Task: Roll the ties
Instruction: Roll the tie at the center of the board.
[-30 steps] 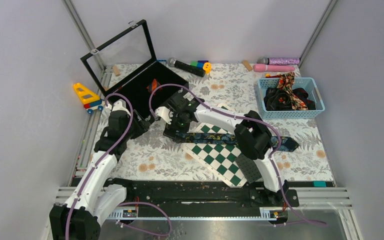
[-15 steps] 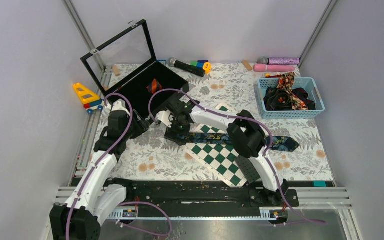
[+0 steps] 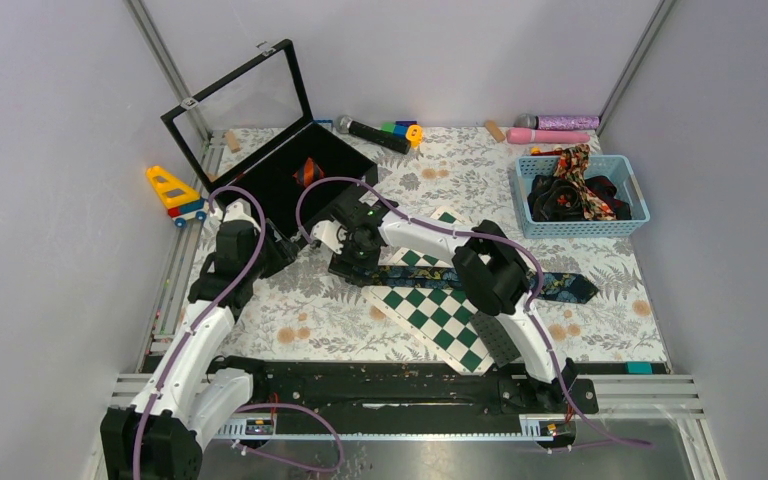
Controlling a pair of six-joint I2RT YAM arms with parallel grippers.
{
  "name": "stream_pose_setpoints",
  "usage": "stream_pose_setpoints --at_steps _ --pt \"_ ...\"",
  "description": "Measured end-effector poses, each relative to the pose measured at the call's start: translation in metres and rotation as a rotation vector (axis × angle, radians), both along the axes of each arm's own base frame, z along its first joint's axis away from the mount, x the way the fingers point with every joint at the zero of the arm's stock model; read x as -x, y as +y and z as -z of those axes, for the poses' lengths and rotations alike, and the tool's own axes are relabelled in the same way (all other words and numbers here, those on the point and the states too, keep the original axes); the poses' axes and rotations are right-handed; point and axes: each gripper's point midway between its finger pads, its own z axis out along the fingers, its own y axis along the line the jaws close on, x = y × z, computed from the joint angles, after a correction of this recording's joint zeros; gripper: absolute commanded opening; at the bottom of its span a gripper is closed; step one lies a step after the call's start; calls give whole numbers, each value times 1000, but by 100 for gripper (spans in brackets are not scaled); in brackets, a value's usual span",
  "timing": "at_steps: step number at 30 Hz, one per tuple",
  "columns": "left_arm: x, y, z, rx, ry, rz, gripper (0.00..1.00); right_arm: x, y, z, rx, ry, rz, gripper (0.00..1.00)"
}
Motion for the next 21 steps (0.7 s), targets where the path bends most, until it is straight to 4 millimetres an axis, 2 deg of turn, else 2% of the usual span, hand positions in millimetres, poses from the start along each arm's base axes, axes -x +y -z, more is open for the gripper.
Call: stream_pose_setpoints --at_steps 10,16,21 --pt "0 1 0 1 1 -2 50 1 1 3 4 6 4 66" --pt "0 1 3 0 10 -2 50 1 2 4 4 7 5 47" --pt "0 1 4 0 14 -1 50 2 2 4 4 8 8 40"
